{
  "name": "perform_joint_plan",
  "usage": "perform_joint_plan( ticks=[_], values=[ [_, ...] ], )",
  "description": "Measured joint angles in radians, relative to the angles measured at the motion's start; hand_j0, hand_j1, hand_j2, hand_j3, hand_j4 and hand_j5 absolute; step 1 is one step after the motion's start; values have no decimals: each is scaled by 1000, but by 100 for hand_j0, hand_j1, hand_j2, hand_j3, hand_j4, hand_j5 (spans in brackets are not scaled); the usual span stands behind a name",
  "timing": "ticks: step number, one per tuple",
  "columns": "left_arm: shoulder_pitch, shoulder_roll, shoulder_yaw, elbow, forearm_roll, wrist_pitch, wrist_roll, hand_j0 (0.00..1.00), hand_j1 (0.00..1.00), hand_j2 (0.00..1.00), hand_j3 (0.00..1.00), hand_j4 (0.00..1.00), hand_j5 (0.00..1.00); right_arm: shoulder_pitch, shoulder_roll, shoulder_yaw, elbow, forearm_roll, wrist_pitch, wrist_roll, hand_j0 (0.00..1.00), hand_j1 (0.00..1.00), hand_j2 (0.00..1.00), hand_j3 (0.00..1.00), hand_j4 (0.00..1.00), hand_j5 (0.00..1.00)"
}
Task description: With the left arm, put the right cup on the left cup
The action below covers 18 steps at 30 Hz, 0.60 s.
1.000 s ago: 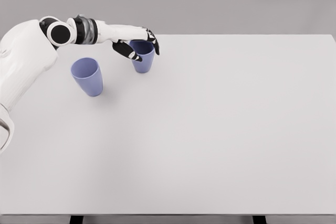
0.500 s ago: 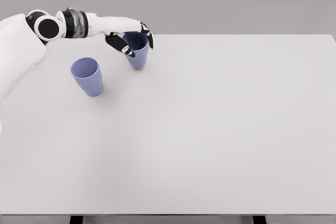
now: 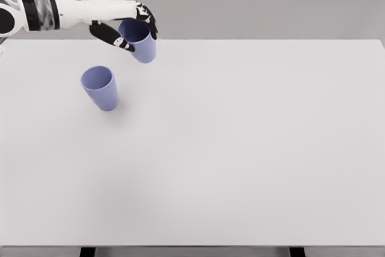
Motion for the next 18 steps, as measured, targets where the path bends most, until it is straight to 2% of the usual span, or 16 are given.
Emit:
perform_joint_plan(
  ticks=[10, 12, 18],
  values=[
    [-9, 220, -9, -196, 108, 0, 0, 58, 58, 58, 58, 58, 58, 0, 0, 0, 0, 0, 0, 0, 100, 100, 100, 100, 100, 100],
    [-31, 241, -25, -211, 117, 0, 0, 58, 58, 58, 58, 58, 58, 0, 0, 0, 0, 0, 0, 0, 100, 100, 100, 100, 100, 100],
    [-38, 283, -53, -225, 125, 0, 0, 58, 58, 58, 58, 58, 58, 0, 0, 0, 0, 0, 0, 0, 100, 100, 100, 100, 100, 100]
  ],
)
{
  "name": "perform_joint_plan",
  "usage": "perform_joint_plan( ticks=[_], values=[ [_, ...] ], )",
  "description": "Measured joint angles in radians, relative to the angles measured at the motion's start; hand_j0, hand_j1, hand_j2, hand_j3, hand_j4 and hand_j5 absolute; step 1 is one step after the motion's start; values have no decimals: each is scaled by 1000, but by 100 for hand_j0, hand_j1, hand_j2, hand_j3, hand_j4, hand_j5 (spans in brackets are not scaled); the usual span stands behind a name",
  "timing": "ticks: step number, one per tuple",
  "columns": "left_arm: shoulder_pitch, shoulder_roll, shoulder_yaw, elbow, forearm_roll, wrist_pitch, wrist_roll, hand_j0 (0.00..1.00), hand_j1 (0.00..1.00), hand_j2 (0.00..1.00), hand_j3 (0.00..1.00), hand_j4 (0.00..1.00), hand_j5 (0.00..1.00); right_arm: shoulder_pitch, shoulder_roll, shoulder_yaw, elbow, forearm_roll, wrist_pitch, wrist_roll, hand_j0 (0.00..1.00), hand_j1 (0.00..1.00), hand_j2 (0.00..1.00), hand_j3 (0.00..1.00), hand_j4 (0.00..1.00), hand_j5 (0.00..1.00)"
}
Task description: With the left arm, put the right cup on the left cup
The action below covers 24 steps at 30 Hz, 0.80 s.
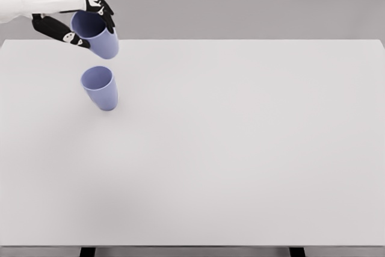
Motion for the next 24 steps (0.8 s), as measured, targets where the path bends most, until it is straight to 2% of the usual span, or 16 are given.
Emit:
perform_joint_plan(
  ticks=[12, 24],
  values=[
    [-12, 90, -70, -54, 31, 0, 0, 59, 59, 59, 59, 59, 59, 0, 0, 0, 0, 0, 0, 0, 100, 100, 100, 100, 100, 100],
    [-11, 95, -117, -67, 51, 0, 0, 59, 59, 59, 59, 59, 59, 0, 0, 0, 0, 0, 0, 0, 100, 100, 100, 100, 100, 100]
  ],
)
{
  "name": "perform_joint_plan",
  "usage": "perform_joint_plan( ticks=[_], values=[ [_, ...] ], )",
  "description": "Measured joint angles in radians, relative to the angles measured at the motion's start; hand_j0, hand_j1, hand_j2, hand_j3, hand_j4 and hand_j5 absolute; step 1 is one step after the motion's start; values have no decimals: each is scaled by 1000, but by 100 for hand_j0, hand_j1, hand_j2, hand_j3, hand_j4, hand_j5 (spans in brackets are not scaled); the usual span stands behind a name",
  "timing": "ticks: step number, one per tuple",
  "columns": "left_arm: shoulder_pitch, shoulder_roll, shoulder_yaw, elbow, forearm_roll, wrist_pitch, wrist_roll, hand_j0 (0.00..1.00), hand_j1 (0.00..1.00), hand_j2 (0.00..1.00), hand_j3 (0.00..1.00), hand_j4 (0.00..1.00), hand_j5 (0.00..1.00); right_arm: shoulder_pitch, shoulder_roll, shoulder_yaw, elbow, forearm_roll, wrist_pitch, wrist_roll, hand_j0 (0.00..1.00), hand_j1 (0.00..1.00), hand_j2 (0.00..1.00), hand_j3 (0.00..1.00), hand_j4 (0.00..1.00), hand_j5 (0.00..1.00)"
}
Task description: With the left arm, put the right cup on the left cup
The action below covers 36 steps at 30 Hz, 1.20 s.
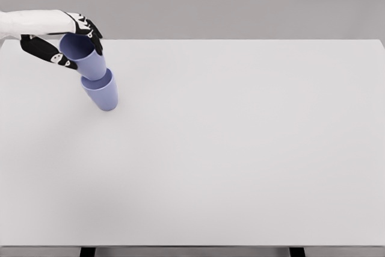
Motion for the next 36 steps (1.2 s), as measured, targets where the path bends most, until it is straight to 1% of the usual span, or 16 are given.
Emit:
perform_joint_plan(
  ticks=[27, 36],
  values=[
    [2, 3, -19, -6, 12, 0, 0, 59, 59, 59, 59, 59, 59, 0, 0, 0, 0, 0, 0, 0, 100, 100, 100, 100, 100, 100],
    [12, -1, -20, -4, 11, 0, 0, 59, 59, 59, 59, 59, 59, 0, 0, 0, 0, 0, 0, 0, 100, 100, 100, 100, 100, 100]
  ],
)
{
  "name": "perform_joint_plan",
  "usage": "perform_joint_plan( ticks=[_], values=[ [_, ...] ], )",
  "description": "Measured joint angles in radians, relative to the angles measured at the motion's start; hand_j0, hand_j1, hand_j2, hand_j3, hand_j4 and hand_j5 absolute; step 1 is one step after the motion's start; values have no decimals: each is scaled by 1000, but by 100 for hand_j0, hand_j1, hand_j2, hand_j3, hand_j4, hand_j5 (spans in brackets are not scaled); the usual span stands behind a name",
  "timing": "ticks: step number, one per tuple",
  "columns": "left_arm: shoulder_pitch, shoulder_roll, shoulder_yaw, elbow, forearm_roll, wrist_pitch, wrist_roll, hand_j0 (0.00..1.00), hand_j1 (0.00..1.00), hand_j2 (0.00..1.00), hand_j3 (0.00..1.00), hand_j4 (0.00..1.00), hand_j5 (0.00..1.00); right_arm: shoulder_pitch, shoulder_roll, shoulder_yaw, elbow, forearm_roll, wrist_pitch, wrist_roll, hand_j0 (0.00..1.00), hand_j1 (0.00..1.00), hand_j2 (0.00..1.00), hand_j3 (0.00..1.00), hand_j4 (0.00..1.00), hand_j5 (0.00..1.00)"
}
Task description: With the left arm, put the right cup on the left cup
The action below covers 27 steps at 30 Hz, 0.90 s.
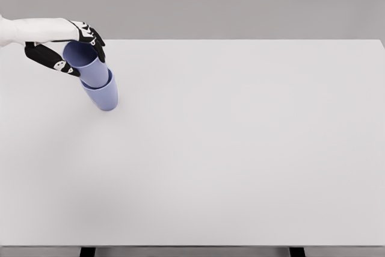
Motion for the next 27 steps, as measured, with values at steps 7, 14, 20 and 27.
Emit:
perform_joint_plan(
  ticks=[7, 14, 20, 27],
  values=[
    [3, -2, 1, 4, -2, 0, 0, 59, 59, 59, 59, 59, 59, 0, 0, 0, 0, 0, 0, 0, 100, 100, 100, 100, 100, 100],
    [3, -3, 1, 6, -8, 0, 0, 65, 65, 65, 65, 65, 65, 0, 0, 0, 0, 0, 0, 0, 100, 100, 100, 100, 100, 100],
    [15, -3, 5, 5, -13, 1, 0, 72, 72, 72, 72, 72, 72, 0, 0, 0, 0, 0, 0, 0, 100, 100, 100, 100, 100, 100],
    [23, -4, 18, 5, -16, 1, 0, 100, 100, 100, 100, 100, 100, 0, 0, 0, 0, 0, 0, 0, 100, 100, 100, 100, 100, 100]
  ],
)
